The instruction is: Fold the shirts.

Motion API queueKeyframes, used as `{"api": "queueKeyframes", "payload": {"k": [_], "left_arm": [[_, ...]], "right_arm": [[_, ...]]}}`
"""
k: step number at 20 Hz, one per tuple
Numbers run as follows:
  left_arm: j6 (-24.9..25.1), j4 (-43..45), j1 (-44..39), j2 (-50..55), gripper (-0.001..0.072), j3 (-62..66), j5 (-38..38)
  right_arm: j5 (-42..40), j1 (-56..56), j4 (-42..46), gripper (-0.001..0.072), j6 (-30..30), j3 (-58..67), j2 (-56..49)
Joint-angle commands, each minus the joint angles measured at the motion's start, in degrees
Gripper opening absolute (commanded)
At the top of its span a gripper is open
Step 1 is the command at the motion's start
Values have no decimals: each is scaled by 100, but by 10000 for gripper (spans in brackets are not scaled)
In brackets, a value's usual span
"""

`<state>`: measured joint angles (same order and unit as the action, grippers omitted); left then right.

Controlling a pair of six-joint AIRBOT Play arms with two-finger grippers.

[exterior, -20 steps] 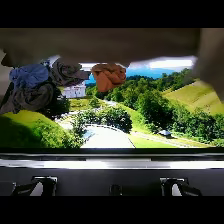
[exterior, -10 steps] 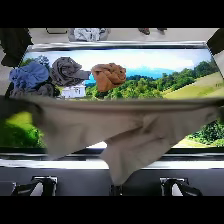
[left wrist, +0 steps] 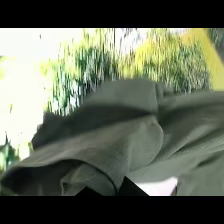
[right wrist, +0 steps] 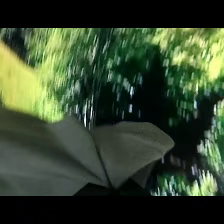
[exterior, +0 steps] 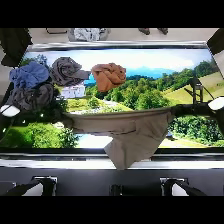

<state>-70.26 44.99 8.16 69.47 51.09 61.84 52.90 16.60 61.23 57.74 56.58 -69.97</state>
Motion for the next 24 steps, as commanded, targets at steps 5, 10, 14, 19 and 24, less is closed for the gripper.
{"api": "queueKeyframes", "payload": {"k": [5, 10, 14, 19, 24], "left_arm": [[-133, -323, -289, 1963, 662, 1683, -111], [-286, 636, 452, 1729, 716, 2435, 1502], [-525, 1285, 603, 1285, 704, 1749, 1565], [-452, 951, -197, 1233, 655, 254, 789], [-483, 831, -870, 1259, 669, 122, -179]], "right_arm": [[-1110, 9, -1567, 408, -216, -22, -839], [1029, 739, -498, 700, -1331, 1150, -358], [2756, 1362, 81, 669, -1145, 1021, -282], [2994, 1202, -22, 671, -1147, -254, -275], [2959, 1172, -28, 676, -1241, -601, -275]]}}
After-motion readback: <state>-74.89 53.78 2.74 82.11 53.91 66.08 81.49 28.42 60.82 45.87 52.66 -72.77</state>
